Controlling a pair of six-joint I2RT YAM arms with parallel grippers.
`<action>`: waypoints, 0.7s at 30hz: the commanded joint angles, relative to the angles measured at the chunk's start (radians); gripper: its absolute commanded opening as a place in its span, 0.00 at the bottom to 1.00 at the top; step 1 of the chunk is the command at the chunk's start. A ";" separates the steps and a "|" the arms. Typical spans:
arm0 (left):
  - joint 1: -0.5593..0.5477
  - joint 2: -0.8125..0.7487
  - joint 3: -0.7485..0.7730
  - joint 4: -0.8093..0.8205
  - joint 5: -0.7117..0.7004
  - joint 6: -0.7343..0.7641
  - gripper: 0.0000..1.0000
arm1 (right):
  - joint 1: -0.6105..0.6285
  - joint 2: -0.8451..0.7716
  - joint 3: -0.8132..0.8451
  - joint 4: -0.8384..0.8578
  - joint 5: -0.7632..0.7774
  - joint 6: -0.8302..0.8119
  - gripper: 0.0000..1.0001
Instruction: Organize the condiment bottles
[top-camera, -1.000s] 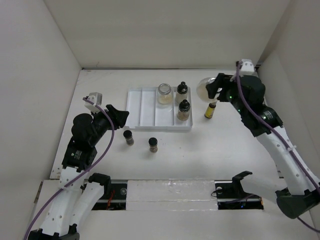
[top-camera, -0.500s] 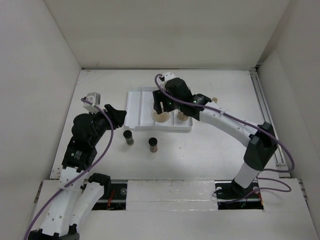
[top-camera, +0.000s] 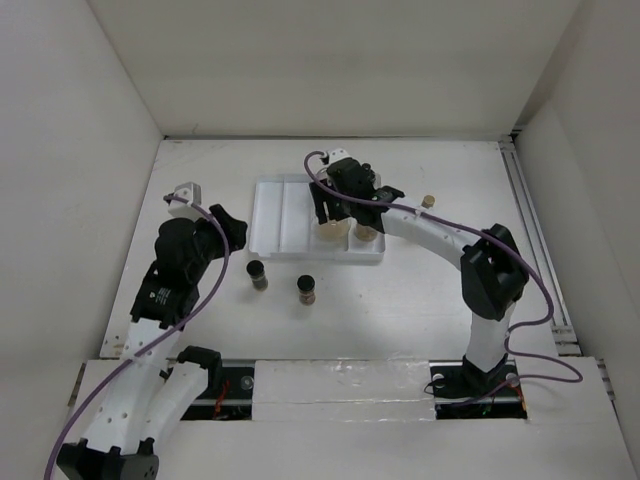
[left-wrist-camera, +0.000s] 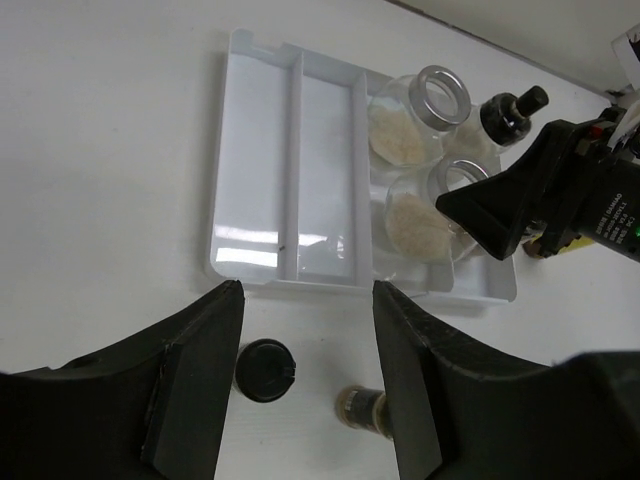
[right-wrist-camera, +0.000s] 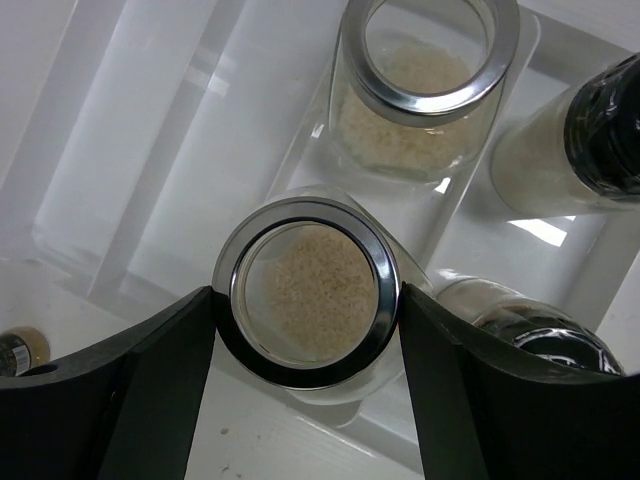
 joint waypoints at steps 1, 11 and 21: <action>0.002 0.022 0.000 0.003 -0.008 0.011 0.50 | 0.005 -0.004 0.040 0.140 0.022 -0.015 0.55; 0.002 0.100 0.009 -0.015 -0.008 0.043 0.58 | 0.005 0.034 -0.018 0.199 0.031 -0.004 0.65; -0.007 0.150 0.020 -0.035 -0.043 0.061 0.61 | 0.014 -0.090 -0.048 0.190 0.052 -0.024 0.97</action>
